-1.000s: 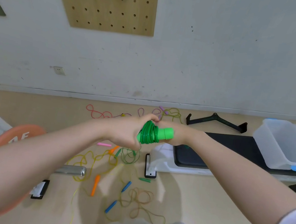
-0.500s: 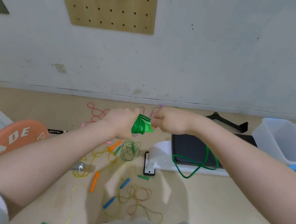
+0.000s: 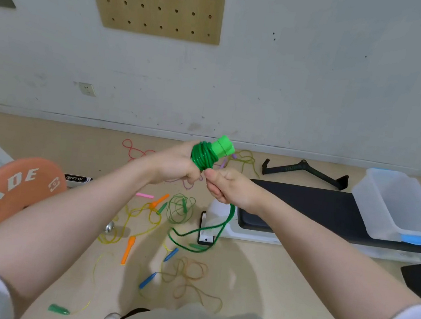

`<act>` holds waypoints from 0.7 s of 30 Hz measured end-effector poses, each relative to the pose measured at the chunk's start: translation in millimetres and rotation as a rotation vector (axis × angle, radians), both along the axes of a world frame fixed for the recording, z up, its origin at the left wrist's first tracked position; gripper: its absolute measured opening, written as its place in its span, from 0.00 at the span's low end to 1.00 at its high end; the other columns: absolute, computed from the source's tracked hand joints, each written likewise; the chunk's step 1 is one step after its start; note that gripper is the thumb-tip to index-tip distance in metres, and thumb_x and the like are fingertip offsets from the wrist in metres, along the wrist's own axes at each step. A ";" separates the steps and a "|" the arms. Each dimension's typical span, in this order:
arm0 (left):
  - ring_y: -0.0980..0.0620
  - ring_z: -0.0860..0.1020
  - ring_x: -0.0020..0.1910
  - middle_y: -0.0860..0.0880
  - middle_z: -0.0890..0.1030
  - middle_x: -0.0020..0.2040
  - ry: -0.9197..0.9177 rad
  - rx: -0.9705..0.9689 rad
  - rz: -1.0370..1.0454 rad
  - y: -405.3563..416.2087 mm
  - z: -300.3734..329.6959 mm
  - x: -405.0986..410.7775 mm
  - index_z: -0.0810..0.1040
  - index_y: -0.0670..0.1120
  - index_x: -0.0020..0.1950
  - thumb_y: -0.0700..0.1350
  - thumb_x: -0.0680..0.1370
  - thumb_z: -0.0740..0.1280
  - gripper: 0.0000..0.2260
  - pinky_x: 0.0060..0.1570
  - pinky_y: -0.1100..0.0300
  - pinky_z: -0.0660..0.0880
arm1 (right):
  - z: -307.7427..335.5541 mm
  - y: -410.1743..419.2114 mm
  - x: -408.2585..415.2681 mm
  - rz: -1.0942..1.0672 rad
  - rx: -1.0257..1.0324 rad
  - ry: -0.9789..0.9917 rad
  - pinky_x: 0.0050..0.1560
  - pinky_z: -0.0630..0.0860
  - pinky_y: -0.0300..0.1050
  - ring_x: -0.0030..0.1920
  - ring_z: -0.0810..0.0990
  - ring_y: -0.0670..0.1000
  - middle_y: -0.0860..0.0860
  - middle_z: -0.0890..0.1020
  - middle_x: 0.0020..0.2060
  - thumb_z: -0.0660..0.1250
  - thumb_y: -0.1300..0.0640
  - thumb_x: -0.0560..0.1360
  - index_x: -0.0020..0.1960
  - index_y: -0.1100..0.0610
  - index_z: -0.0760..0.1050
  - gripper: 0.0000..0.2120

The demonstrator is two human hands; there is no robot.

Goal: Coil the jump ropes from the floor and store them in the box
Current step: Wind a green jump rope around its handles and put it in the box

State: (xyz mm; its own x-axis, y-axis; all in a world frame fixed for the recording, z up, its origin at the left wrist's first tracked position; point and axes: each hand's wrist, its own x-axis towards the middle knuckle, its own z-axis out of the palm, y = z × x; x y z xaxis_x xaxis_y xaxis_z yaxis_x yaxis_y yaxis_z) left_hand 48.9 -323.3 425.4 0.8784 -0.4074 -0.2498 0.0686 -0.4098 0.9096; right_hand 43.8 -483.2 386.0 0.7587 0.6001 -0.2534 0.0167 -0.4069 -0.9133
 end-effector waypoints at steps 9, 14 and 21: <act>0.45 0.72 0.40 0.49 0.71 0.39 -0.396 0.762 -0.453 6.1 18.4 -17.6 0.66 0.42 0.58 0.35 0.69 0.66 0.19 0.32 0.57 0.62 | 11.2 -1.6 1.6 0.395 -0.573 -0.444 0.42 0.67 0.40 0.43 0.74 0.47 0.49 0.76 0.42 0.61 0.54 0.78 0.53 0.58 0.75 0.09; 0.43 0.74 0.42 0.45 0.75 0.44 -0.377 1.086 -0.536 7.6 4.0 -40.9 0.66 0.41 0.61 0.39 0.71 0.63 0.18 0.33 0.57 0.64 | 36.1 3.6 20.3 0.559 -0.990 -0.702 0.40 0.67 0.44 0.47 0.76 0.56 0.57 0.78 0.44 0.58 0.41 0.77 0.49 0.60 0.75 0.21; 0.42 0.78 0.54 0.44 0.77 0.56 -0.399 1.332 -0.454 -1.7 -8.4 -46.5 0.64 0.39 0.63 0.40 0.75 0.62 0.17 0.24 0.59 0.57 | 58.6 25.6 29.8 0.327 -0.920 -0.733 0.30 0.61 0.41 0.40 0.71 0.56 0.51 0.68 0.28 0.63 0.55 0.71 0.33 0.56 0.67 0.10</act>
